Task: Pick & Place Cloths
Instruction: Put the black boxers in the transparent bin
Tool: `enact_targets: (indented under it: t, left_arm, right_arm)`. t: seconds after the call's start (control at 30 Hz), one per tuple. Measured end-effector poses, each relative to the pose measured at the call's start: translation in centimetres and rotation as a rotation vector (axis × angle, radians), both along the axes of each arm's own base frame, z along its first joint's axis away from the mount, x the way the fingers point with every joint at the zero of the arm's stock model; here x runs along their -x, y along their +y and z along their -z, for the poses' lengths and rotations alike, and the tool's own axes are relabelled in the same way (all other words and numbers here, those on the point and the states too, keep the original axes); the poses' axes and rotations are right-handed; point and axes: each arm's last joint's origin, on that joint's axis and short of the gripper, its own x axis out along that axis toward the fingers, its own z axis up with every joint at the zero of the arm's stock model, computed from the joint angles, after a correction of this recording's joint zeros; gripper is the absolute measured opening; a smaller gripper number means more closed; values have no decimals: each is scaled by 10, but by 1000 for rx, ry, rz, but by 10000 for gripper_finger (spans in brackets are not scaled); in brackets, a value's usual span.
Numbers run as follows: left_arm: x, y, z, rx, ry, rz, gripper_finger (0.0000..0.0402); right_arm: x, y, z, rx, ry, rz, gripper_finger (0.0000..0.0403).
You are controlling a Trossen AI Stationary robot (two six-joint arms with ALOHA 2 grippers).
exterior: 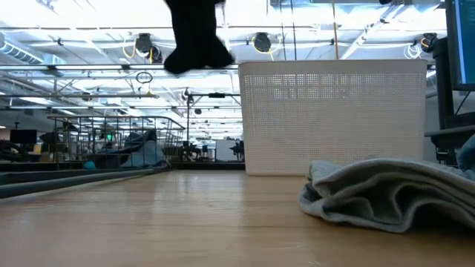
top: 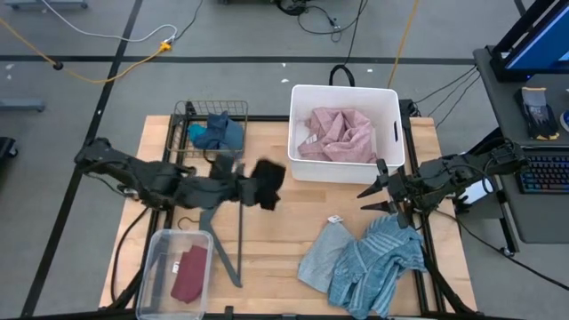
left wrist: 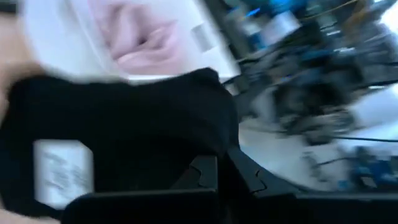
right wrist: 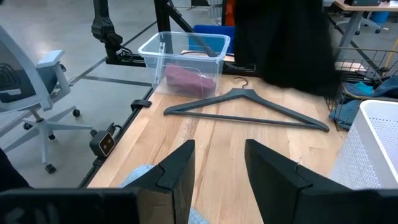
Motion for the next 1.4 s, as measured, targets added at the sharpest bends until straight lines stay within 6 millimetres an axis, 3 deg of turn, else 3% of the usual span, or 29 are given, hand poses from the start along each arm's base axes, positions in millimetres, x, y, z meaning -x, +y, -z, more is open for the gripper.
enact_targets:
  t: [0.2,0.43,1.07,1.4]
  left_arm:
    - [10,-16,-34,-88,-232,62,0]
    - [21,-39,-52,-86,-385,160,0]
    - [58,-94,-41,487,-396,223,0]
    - [80,-110,-23,781,-270,181,0]
  right_arm:
    - [0,0,0,0,0,0,132]
    - [0,0,0,0,0,0,132]
    - [0,0,0,5,-1,-2,132]
    - [0,0,0,18,-4,-6,132]
